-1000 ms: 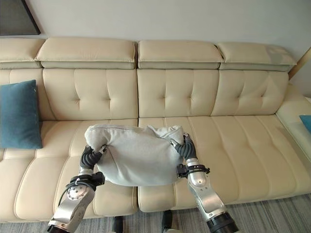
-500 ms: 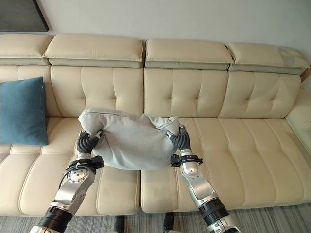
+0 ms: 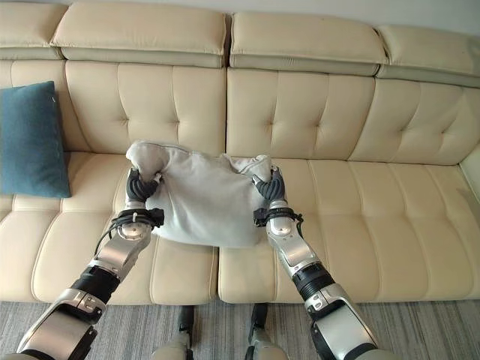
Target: Pick up all the scattered cushions and arrange them neatly on the sofa.
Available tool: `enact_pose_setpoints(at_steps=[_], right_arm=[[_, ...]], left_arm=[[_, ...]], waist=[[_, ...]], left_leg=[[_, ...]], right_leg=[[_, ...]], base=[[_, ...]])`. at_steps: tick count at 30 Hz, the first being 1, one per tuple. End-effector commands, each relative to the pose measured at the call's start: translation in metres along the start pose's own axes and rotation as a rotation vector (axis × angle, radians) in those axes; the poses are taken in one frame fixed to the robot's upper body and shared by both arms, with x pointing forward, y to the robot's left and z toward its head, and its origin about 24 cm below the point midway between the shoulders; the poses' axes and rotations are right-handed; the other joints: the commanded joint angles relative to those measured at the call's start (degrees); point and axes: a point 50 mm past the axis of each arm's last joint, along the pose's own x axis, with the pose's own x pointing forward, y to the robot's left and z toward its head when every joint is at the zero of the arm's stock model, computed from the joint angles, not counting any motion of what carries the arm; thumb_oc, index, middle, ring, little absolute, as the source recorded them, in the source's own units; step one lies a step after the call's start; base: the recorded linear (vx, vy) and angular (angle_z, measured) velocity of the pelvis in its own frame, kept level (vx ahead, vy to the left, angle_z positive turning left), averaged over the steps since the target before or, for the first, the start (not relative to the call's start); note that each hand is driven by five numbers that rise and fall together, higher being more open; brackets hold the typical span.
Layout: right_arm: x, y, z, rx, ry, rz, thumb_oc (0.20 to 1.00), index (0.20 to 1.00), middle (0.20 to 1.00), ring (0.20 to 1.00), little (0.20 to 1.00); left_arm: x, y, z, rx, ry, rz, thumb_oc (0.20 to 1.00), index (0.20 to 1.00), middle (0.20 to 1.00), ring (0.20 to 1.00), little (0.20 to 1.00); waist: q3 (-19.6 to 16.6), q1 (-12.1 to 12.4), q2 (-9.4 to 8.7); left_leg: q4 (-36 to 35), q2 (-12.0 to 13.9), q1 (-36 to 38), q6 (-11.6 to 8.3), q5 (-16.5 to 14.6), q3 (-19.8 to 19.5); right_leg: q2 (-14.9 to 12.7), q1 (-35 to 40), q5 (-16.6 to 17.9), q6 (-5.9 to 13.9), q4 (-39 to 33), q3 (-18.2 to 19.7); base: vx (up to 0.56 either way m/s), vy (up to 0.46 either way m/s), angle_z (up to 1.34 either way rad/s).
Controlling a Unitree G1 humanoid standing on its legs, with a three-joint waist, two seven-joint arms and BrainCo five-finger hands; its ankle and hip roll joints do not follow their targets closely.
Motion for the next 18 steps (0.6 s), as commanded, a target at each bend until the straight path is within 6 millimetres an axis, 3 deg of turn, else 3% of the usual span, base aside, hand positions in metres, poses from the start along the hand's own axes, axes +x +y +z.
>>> enact_pose_setpoints(at_steps=[1,6,8,10,11,13,14,18], right_arm=[[0.020,0.031,0.075,0.056,-0.284,0.086,0.200,0.200,0.200,0.200,0.200],[0.028,0.027,0.078,0.033,-0.277,0.070,0.200,0.200,0.200,0.200,0.200],[0.026,0.030,0.068,0.007,-0.236,0.085,0.200,0.200,0.200,0.200,0.200],[0.035,0.029,0.035,-0.078,-0.056,0.110,0.200,0.200,0.200,0.200,0.200],[0.045,0.023,0.033,-0.159,-0.010,0.104,1.000,1.000,1.000,1.000,1.000],[0.070,-0.015,0.045,-0.233,0.062,-0.010,1.000,1.000,1.000,1.000,1.000],[0.078,-0.046,0.046,-0.181,0.130,-0.151,1.000,1.000,1.000,1.000,1.000],[0.078,-0.091,0.038,-0.013,0.215,-0.359,1.000,1.000,1.000,1.000,1.000]], left_arm=[[0.026,-0.023,0.096,-0.013,-0.385,-0.061,0.200,0.200,0.200,0.200,0.200],[0.031,-0.021,0.105,-0.007,-0.399,-0.050,0.200,0.200,0.200,0.200,0.200],[0.030,-0.024,0.093,-0.011,-0.351,-0.055,0.200,0.200,0.200,0.200,0.200],[0.038,-0.032,0.083,0.017,-0.263,-0.073,0.200,0.200,0.200,0.200,0.200],[0.047,-0.033,0.079,0.020,-0.195,-0.081,1.000,1.000,1.000,1.000,1.000],[0.073,-0.016,0.092,-0.139,-0.076,-0.051,1.000,1.000,1.000,1.000,1.000],[0.086,0.013,0.091,-0.310,0.012,0.034,1.000,1.000,1.000,1.000,1.000],[0.095,0.066,0.079,-0.446,0.083,0.216,1.000,1.000,1.000,1.000,1.000]], waist=[[2.2,0.7,-1.42],[2.5,0.9,-1.84],[2.7,1.0,-2.19],[3.1,1.0,-3.04],[3.2,0.9,-3.46],[3.9,0.5,-3.43],[3.8,0.2,-2.98],[2.3,-0.3,-2.10]], left_leg=[[-0.4,-1.1,2.7,-1.31,-6.3,0.9],[-0.4,-1.4,2.2,-1.34,-6.3,0.8],[-0.4,-1.6,2.3,-1.23,-6.5,0.7],[-0.4,-1.6,1.5,-1.39,-6.2,0.6],[-0.4,-1.5,1.1,-1.52,-6.0,0.6],[-0.4,-1.3,0.5,-1.66,-5.4,0.5],[-0.4,-1.3,1.1,-1.57,-5.9,0.4],[-0.4,-1.5,3.4,-1.49,-6.9,0.3]], right_leg=[[-2.9,5.3,-9.1,6.35,-0.2,2.1],[-3.2,4.8,-8.7,6.45,-0.2,2.2],[-3.3,4.9,-8.6,6.45,-0.2,2.2],[-3.3,4.0,-8.0,6.44,-0.2,1.9],[-3.2,3.5,-7.7,6.45,-0.2,1.9],[-2.8,3.0,-7.2,6.69,-0.2,1.9],[-2.6,3.4,-7.5,6.77,-0.2,2.2],[-2.5,5.2,-8.2,6.75,-0.2,2.0]], base=[[0.00,0.000,0.00],[0.01,0.000,0.00],[0.02,0.001,0.00],[-0.03,-0.038,0.03],[-0.05,-0.069,0.05],[-0.06,-0.040,0.02],[0.00,0.000,0.00],[0.06,0.029,-0.07]])
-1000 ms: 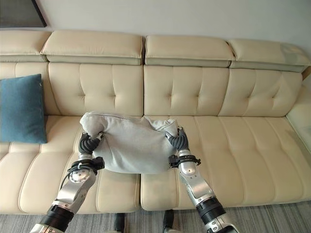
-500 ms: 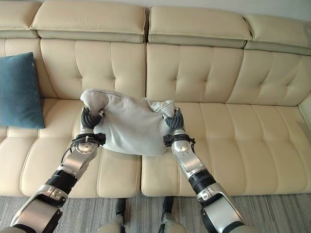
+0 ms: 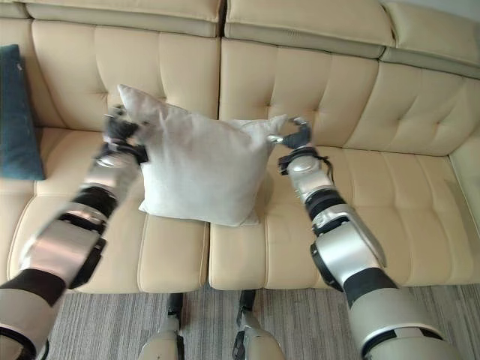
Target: Pick up all the scattered cushions and arrange them neatly on the sofa.
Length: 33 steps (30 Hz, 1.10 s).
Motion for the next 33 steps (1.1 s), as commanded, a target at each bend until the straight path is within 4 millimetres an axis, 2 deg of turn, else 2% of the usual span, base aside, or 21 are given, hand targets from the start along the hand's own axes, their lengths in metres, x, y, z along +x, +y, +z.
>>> enact_pose_setpoints(at_steps=[1,3,4,5,6,7,8,9,11,12,14,18,19,21,27,28,30,33], right_arm=[[-0.010,0.008,-0.020,0.191,0.039,-0.024,1.000,1.000,1.000,1.000,1.000],[-0.012,-0.002,-0.033,0.339,0.069,-0.057,1.000,1.000,1.000,1.000,1.000],[-0.022,-0.016,-0.061,0.460,0.099,-0.085,1.000,1.000,1.000,1.000,1.000],[-0.041,-0.034,-0.103,0.510,0.136,-0.124,1.000,1.000,1.000,1.000,1.000],[-0.053,-0.050,-0.125,0.489,0.147,-0.147,1.000,1.000,1.000,1.000,1.000],[-0.064,-0.054,-0.140,0.464,0.165,-0.142,1.000,1.000,1.000,1.000,1.000],[-0.086,-0.074,-0.169,0.372,0.196,-0.142,1.000,1.000,1.000,1.000,1.000],[-0.104,-0.082,-0.190,0.316,0.243,-0.127,1.000,1.000,1.000,1.000,1.000],[-0.124,-0.085,-0.214,0.268,0.313,-0.090,1.000,1.000,1.000,1.000,1.000],[-0.125,-0.085,-0.214,0.266,0.315,-0.089,1.000,1.000,1.000,1.000,1.000],[-0.143,-0.079,-0.235,0.194,0.391,-0.001,1.000,1.000,1.000,1.000,1.000],[-0.155,-0.072,-0.248,0.175,0.443,0.050,1.000,1.000,1.000,1.000,1.000],[-0.161,-0.067,-0.253,0.167,0.470,0.082,1.000,1.000,1.000,1.000,1.000],[-0.164,-0.064,-0.254,0.155,0.467,0.115,1.000,1.000,1.000,1.000,1.000],[-0.163,-0.068,-0.252,0.089,0.443,0.131,1.000,1.000,1.000,1.000,1.000],[-0.164,-0.066,-0.253,0.057,0.444,0.138,1.000,1.000,1.000,1.000,1.000],[-0.163,-0.063,-0.252,0.050,0.440,0.139,1.000,1.000,1.000,1.000,1.000],[-0.166,-0.062,-0.256,0.050,0.459,0.138,1.000,1.000,1.000,1.000,1.000]], left_arm=[[-0.010,-0.010,-0.011,-0.101,-0.014,-0.047,1.000,1.000,1.000,1.000,1.000],[-0.012,0.004,-0.024,-0.166,0.015,-0.021,1.000,1.000,1.000,1.000,1.000],[-0.019,0.025,-0.044,-0.189,0.036,-0.009,1.000,1.000,1.000,1.000,1.000],[-0.034,0.053,-0.073,-0.123,0.053,-0.018,1.000,1.000,1.000,1.000,1.000],[-0.045,0.074,-0.088,-0.032,0.054,-0.033,1.000,1.000,1.000,1.000,1.000],[-0.055,0.084,-0.099,0.036,0.063,-0.061,1.000,1.000,1.000,1.000,1.000],[-0.082,0.117,-0.125,0.173,0.106,-0.076,1.000,1.000,1.000,1.000,1.000],[-0.102,0.139,-0.147,0.273,0.172,-0.072,1.000,1.000,1.000,1.000,1.000],[-0.126,0.157,-0.174,0.372,0.267,-0.079,1.000,1.000,1.000,1.000,1.000],[-0.126,0.157,-0.174,0.374,0.268,-0.079,1.000,1.000,1.000,1.000,1.000],[-0.154,0.163,-0.201,0.405,0.374,-0.114,1.000,1.000,1.000,1.000,1.000],[-0.167,0.157,-0.213,0.420,0.415,-0.157,1.000,1.000,1.000,1.000,1.000],[-0.176,0.152,-0.219,0.421,0.441,-0.191,1.000,1.000,1.000,1.000,1.000],[-0.184,0.145,-0.227,0.461,0.469,-0.261,1.000,1.000,1.000,1.000,1.000],[-0.187,0.137,-0.226,0.479,0.449,-0.315,1.000,1.000,1.000,1.000,1.000],[-0.186,0.135,-0.227,0.487,0.451,-0.313,1.000,1.000,1.000,1.000,1.000],[-0.181,0.132,-0.225,0.492,0.435,-0.308,1.000,1.000,1.000,1.000,1.000],[-0.178,0.130,-0.224,0.496,0.431,-0.316,1.000,1.000,1.000,1.000,1.000]], waist=[[-1.7,1.5,1.49],[-2.3,1.3,1.61],[-3.3,1.1,1.76],[-4.6,1.0,2.03],[-5.0,0.8,2.21],[-5.6,0.7,2.40],[-6.0,0.7,2.58],[-6.5,0.6,2.64],[-6.3,0.5,2.56],[-6.4,0.5,2.57],[-6.8,0.4,2.44],[-6.8,0.5,2.21],[-6.7,0.5,2.08],[-6.6,0.6,1.80],[-5.2,0.2,1.53],[-4.0,-0.2,1.55],[-2.5,-0.3,1.99],[-1.8,-0.2,3.04]], left_leg=[[-0.4,-1.7,4.2,-1.06,-7.6,0.4],[-0.4,-1.8,4.7,-0.91,-7.7,0.4],[-0.4,-1.9,5.7,-0.84,-8.2,0.6],[-0.4,-2.0,7.3,-0.70,-8.9,0.7],[-0.4,-2.1,8.2,-0.57,-9.2,0.9],[-0.4,-2.1,8.9,-0.50,-9.3,0.9],[-0.4,-2.2,10.0,-0.24,-9.6,1.1],[-0.4,-2.2,10.9,-0.09,-9.9,1.2],[-0.4,-2.2,11.6,0.08,-10.0,1.2],[-0.4,-2.2,11.7,0.08,-10.0,1.2],[-0.4,-2.2,12.2,0.26,-9.9,1.4],[-0.4,-2.3,12.4,0.35,-9.8,1.3],[-0.4,-2.5,12.5,0.53,-9.8,1.1],[-0.4,-3.1,12.7,0.91,-10.0,0.9],[-0.4,-3.7,13.0,1.74,-10.3,1.1],[-0.4,-3.8,12.9,2.03,-10.2,1.8],[-0.4,-3.2,12.5,2.35,-9.7,2.8],[-0.4,-2.5,11.4,2.82,-8.6,3.9]], right_leg=[[-2.7,6.0,-8.6,6.69,-0.2,1.9],[-2.8,6.4,-8.6,6.61,-0.2,1.9],[-2.9,7.4,-8.9,6.57,-0.2,1.9],[-3.1,8.9,-9.3,6.65,-0.2,1.9],[-3.2,9.6,-9.3,6.72,-0.2,1.9],[-3.3,10.1,-9.3,6.78,-0.2,1.9],[-3.4,11.1,-9.3,6.85,-0.2,2.1],[-3.3,11.7,-9.5,6.90,-0.2,2.2],[-3.3,12.4,-9.4,6.93,-0.2,2.5],[-3.3,12.5,-9.4,6.93,-0.2,2.5],[-3.3,13.0,-9.3,6.92,-0.2,2.5],[-3.5,13.4,-9.2,6.97,-0.2,2.5],[-3.7,13.6,-9.0,7.07,-0.2,2.4],[-4.1,13.9,-8.7,7.20,-0.2,2.3],[-4.7,12.9,-8.2,7.54,1.6,2.8],[-4.9,11.0,-7.4,7.97,3.9,3.3],[-4.6,9.0,-8.1,8.08,7.2,3.7],[-3.9,9.1,-11.7,6.84,13.2,4.5]], base=[[0.06,0.032,0.05],[0.05,0.035,0.13],[0.11,0.046,0.08],[0.14,0.048,0.01],[0.11,0.041,-0.14],[0.06,0.045,-0.29],[0.03,0.036,-0.36],[-0.02,0.032,-0.33],[-0.06,0.006,-0.15],[-0.06,0.012,-0.04],[-0.08,0.030,-0.04],[-0.07,0.031,-0.02],[-0.07,0.051,0.06],[-0.08,0.080,0.02],[-0.09,0.056,-0.13],[-0.26,0.023,-0.10],[-0.24,0.013,0.18],[-0.16,0.006,-0.52]])
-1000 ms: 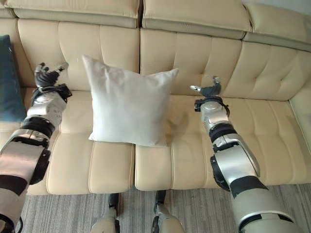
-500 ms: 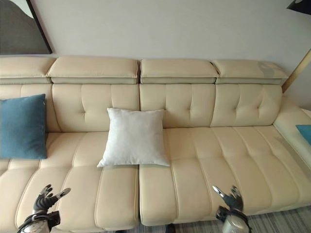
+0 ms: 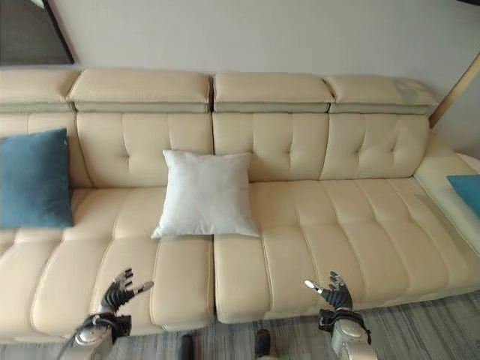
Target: Pick up all the scattered cushions and arrange them neatly on the sofa.
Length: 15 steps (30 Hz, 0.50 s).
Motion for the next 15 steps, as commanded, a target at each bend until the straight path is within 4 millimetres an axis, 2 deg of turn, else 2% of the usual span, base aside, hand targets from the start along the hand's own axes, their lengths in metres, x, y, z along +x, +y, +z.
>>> enact_pose_setpoints(at_steps=[1,4,7,8,9,10,11,14,15], right_arm=[[0.005,0.002,0.021,-0.016,-0.093,-0.002,1.000,1.000,1.000,1.000,1.000],[0.004,0.000,0.018,-0.009,-0.087,-0.008,1.000,1.000,1.000,1.000,1.000],[0.005,0.003,0.026,-0.047,-0.115,0.005,1.000,1.000,1.000,1.000,1.000],[0.005,0.003,0.026,-0.047,-0.115,0.005,1.000,1.000,1.000,1.000,1.000],[0.004,0.005,0.030,-0.061,-0.132,0.021,1.000,1.000,1.000,1.000,1.000],[0.004,0.007,0.032,-0.062,-0.142,0.028,1.000,1.000,1.000,1.000,1.000],[0.004,0.008,0.035,-0.065,-0.158,0.037,1.000,1.000,1.000,1.000,1.000],[0.003,0.009,0.037,-0.068,-0.167,0.047,1.000,1.000,1.000,1.000,1.000],[0.004,0.009,0.039,-0.077,-0.174,0.044,1.000,1.000,1.000,1.000,1.000]], left_arm=[[0.008,0.010,0.032,0.035,-0.133,0.024,1.000,1.000,1.000,1.000,1.000],[0.008,0.011,0.029,0.022,-0.121,0.034,1.000,1.000,1.000,1.000,1.000],[0.006,0.015,0.025,-0.008,-0.112,0.060,1.000,1.000,1.000,1.000,1.000],[0.006,0.015,0.025,-0.008,-0.111,0.060,1.000,1.000,1.000,1.000,1.000],[0.005,0.015,0.024,-0.014,-0.107,0.058,1.000,1.000,1.000,1.000,1.000],[0.005,0.014,0.024,-0.017,-0.110,0.058,1.000,1.000,1.000,1.000,1.000],[0.006,0.012,0.025,-0.022,-0.111,0.059,1.000,1.000,1.000,1.000,1.000],[0.007,0.010,0.027,-0.025,-0.116,0.053,1.000,1.000,1.000,1.000,1.000],[0.008,0.008,0.030,-0.030,-0.127,0.051,1.000,1.000,1.000,1.000,1.000]], waist=[[1.5,-0.8,-0.04],[0.5,-0.2,0.14],[-0.1,1.5,-0.21],[-0.1,1.5,-0.20],[-0.2,1.7,-0.16],[0.1,1.7,0.09],[1.2,1.7,0.64],[1.6,1.5,1.12],[2.3,1.4,1.64]], left_leg=[[-5.9,-1.7,6.3,-1.13,-3.7,1.4],[-5.9,-1.7,4.8,-1.12,-2.6,2.1],[-5.9,-0.8,3.6,-2.10,-0.7,3.8],[-5.9,-0.8,3.6,-2.11,-0.7,3.8],[-5.4,0.3,2.7,-3.05,1.2,3.8],[-5.2,0.9,2.3,-3.65,2.1,3.6],[-4.8,2.4,0.8,-5.15,4.4,3.2],[-4.8,3.1,0.0,-5.90,5.5,2.7],[-4.6,3.7,-1.3,-6.84,7.0,1.9]], right_leg=[[-1.0,5.5,-5.7,0.97,9.7,1.9],[0.0,7.5,-7.9,0.81,12.0,3.7],[0.5,12.0,-10.1,-0.39,4.0,2.6],[0.5,12.1,-10.0,-0.40,3.9,2.6],[2.2,13.6,-10.8,-1.74,-0.1,3.0],[3.0,14.2,-10.8,-2.18,-1.4,2.7],[4.6,14.6,-10.9,-3.21,-2.8,2.0],[5.5,14.9,-10.9,-3.64,-3.4,1.3],[5.8,15.0,-10.9,-4.09,-3.6,0.1]], base=[[-0.15,-0.034,-0.44],[-0.13,-0.087,0.13],[-0.20,-0.217,-0.25],[-0.11,-0.244,-0.68],[-0.12,-0.264,-0.54],[-0.24,-0.434,-0.35],[-0.18,-0.266,0.09],[-0.14,-0.177,0.29],[-0.18,-0.138,0.42]])
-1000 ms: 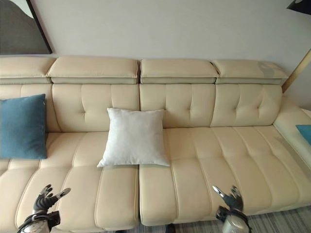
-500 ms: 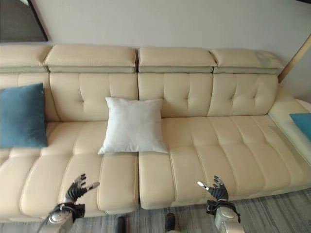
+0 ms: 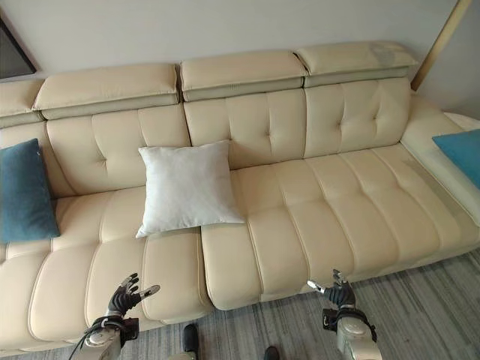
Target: Pick up all the scattered cushions and arrange them neatly on the sofa.
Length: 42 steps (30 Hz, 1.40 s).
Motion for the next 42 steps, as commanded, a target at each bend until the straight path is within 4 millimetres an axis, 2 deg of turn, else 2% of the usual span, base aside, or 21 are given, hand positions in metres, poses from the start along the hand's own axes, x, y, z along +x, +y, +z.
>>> enact_pose_setpoints(at_steps=[1,4,6,7,8,9,10,13,14,16,22,26,30,31,32,33,36,41,42], right_arm=[[0.009,0.012,0.048,0.032,-0.188,0.020,1.000,1.000,1.000,1.000,1.000],[0.010,0.013,0.050,0.040,-0.192,0.023,1.000,1.000,1.000,1.000,1.000],[0.009,0.014,0.051,0.043,-0.195,0.031,1.000,1.000,1.000,1.000,1.000],[0.010,0.014,0.051,0.043,-0.195,0.031,1.000,1.000,1.000,1.000,1.000],[0.010,0.016,0.052,0.045,-0.198,0.043,1.000,1.000,1.000,1.000,1.000],[0.010,0.017,0.053,0.047,-0.200,0.046,1.000,1.000,1.000,1.000,1.000],[0.009,0.018,0.053,0.045,-0.200,0.052,1.000,1.000,1.000,1.000,1.000],[0.008,0.017,0.047,0.047,-0.183,0.052,1.000,1.000,1.000,1.000,1.000],[0.007,0.017,0.045,0.053,-0.175,0.048,1.000,1.000,1.000,1.000,1.000],[0.006,0.019,0.042,0.052,-0.164,0.053,1.000,1.000,1.000,1.000,1.000],[0.005,0.024,0.036,0.042,-0.141,0.064,1.000,1.000,1.000,1.000,1.000],[0.002,0.021,0.025,0.056,-0.102,0.050,1.000,1.000,1.000,1.000,1.000],[0.001,0.018,0.021,0.068,-0.090,0.032,1.000,1.000,1.000,1.000,1.000],[-0.001,0.016,0.020,0.075,-0.087,0.021,1.000,1.000,1.000,1.000,1.000],[-0.001,0.017,0.021,0.081,-0.090,0.016,1.000,1.000,1.000,1.000,1.000],[-0.001,0.018,0.022,0.087,-0.095,0.016,1.000,1.000,1.000,1.000,1.000],[0.001,0.016,0.023,0.085,-0.099,0.005,1.000,1.000,1.000,1.000,1.000],[0.001,0.007,0.024,0.053,-0.101,-0.016,1.000,1.000,1.000,1.000,1.000],[0.002,0.005,0.027,0.044,-0.109,-0.021,1.000,1.000,1.000,1.000,1.000]], left_arm=[[0.011,0.026,0.041,0.021,-0.155,0.072,1.000,1.000,1.000,1.000,1.000],[0.011,0.024,0.043,0.015,-0.163,0.067,1.000,1.000,1.000,1.000,1.000],[0.010,0.024,0.043,0.020,-0.166,0.057,1.000,1.000,1.000,1.000,1.000],[0.010,0.024,0.043,0.019,-0.167,0.057,1.000,1.000,1.000,1.000,1.000],[0.010,0.021,0.042,0.018,-0.162,0.046,1.000,1.000,1.000,1.000,1.000],[0.010,0.019,0.041,0.015,-0.159,0.039,1.000,1.000,1.000,1.000,1.000],[0.009,0.019,0.041,0.011,-0.162,0.035,1.000,1.000,1.000,1.000,1.000],[0.007,0.013,0.036,0.031,-0.147,0.009,1.000,1.000,1.000,1.000,1.000],[0.006,0.010,0.033,0.040,-0.134,-0.002,1.000,1.000,1.000,1.000,1.000],[0.005,0.008,0.031,0.051,-0.127,-0.012,1.000,1.000,1.000,1.000,1.000],[0.003,0.007,0.024,0.072,-0.101,-0.023,1.000,1.000,1.000,1.000,1.000],[0.004,0.004,0.023,0.123,-0.092,-0.056,1.000,1.000,1.000,1.000,1.000],[0.005,0.004,0.025,0.148,-0.096,-0.063,1.000,1.000,1.000,1.000,1.000],[0.006,0.004,0.028,0.163,-0.107,-0.064,1.000,1.000,1.000,1.000,1.000],[0.007,0.005,0.031,0.168,-0.114,-0.058,1.000,1.000,1.000,1.000,1.000],[0.008,0.005,0.033,0.172,-0.124,-0.057,1.000,1.000,1.000,1.000,1.000],[0.008,0.007,0.038,0.177,-0.141,-0.064,1.000,1.000,1.000,1.000,1.000],[0.003,0.009,0.028,0.182,-0.105,-0.080,1.000,1.000,1.000,1.000,1.000],[0.003,0.008,0.027,0.180,-0.099,-0.087,1.000,1.000,1.000,1.000,1.000]], waist=[[3.2,0.2,-4.56],[3.5,-0.5,-5.38],[3.3,-0.9,-6.11],[3.1,-1.0,-6.07],[3.1,-1.3,-6.75],[3.0,-1.5,-6.94],[2.6,-1.8,-6.60],[0.4,-3.0,-5.20],[-0.5,-3.4,-4.68],[-1.4,-3.6,-4.35],[-1.5,-3.7,-4.44],[-0.8,-5.2,-4.60],[0.1,-6.2,-4.58],[1.2,-7.4,-4.50],[2.1,-7.2,-4.41],[2.5,-7.0,-4.21],[2.6,-6.3,-3.31],[1.8,-5.4,-3.77],[1.7,-5.3,-3.74]], left_leg=[[-2.3,-4.4,-1.0,-2.27,-3.4,-0.5],[2.2,-5.3,-0.4,-0.91,-7.5,-1.8],[6.9,-6.2,0.4,-0.03,-11.8,-2.5],[7.0,-6.2,0.1,0.00,-11.7,-2.6],[12.0,-7.4,0.9,0.56,-15.9,-3.5],[13.9,-7.9,1.4,0.85,-17.9,-3.7],[12.6,-8.0,3.2,0.94,-19.0,-3.3],[5.8,-7.7,7.8,0.80,-17.3,-1.6],[0.6,-8.0,10.1,0.54,-16.5,-1.5],[-3.8,-8.7,12.2,0.50,-15.7,-1.5],[-4.1,-9.4,12.7,1.04,-16.1,-0.8],[-4.1,-10.6,12.7,2.13,-16.6,0.3],[-4.1,-11.3,12.4,3.02,-17.0,2.3],[-4.1,-11.5,12.6,3.53,-17.3,4.3],[-4.0,-11.3,12.6,3.82,-17.5,6.1],[-3.9,-11.0,12.5,3.86,-17.6,7.6],[-3.6,-9.5,13.2,3.36,-18.4,13.3],[-2.2,-8.4,13.8,3.01,-17.9,20.8],[-1.6,-7.9,14.3,2.72,-18.2,23.0]], right_leg=[[-2.2,5.0,-3.5,1.83,-4.6,-0.5],[-3.3,3.7,-2.6,1.43,-3.9,-1.6],[-4.2,2.9,-1.8,1.13,-4.0,-1.9],[-4.2,2.6,-1.7,1.13,-4.1,-2.0],[-4.9,2.3,-1.2,0.90,-4.3,-2.2],[-5.1,2.0,-1.0,0.88,-4.4,-2.2],[-4.8,1.8,-1.1,0.99,-4.5,-2.3],[-3.6,1.5,-0.6,1.35,-4.9,-3.2],[-3.4,1.2,-0.3,1.70,-4.9,-3.6],[-3.5,1.1,0.9,2.44,-5.7,-3.7],[-4.4,1.0,2.5,3.54,-6.4,-2.8],[-5.8,-0.5,3.5,4.68,-5.0,-1.1],[-6.7,-3.1,4.3,5.75,-3.0,0.5],[-7.3,-5.2,4.7,6.36,-0.6,1.0],[-8.1,-6.8,4.7,6.78,1.5,0.5],[-9.1,-7.5,4.7,6.76,2.6,-1.7],[-13.1,-6.6,2.5,6.17,6.9,-13.9],[-15.2,-4.8,3.3,6.13,6.1,-22.9],[-16.1,-4.6,4.2,6.29,6.1,-26.1]], base=[[-0.23,-0.160,0.43],[-0.18,-0.086,0.31],[-0.11,-0.046,0.30],[-0.11,-0.044,0.05],[-0.10,-0.021,-0.01],[-0.09,0.002,0.05],[-0.03,0.066,0.13],[0.05,0.109,0.23],[0.04,0.139,0.39],[-0.01,0.171,0.21],[-0.04,0.105,-0.01],[-0.07,0.123,-0.26],[-0.11,0.104,-0.46],[-0.18,0.094,-0.75],[-0.22,0.103,-1.05],[-0.18,0.040,-1.33],[-0.05,0.029,-1.22],[-0.03,-0.076,-1.13],[0.00,-0.116,-1.47]])
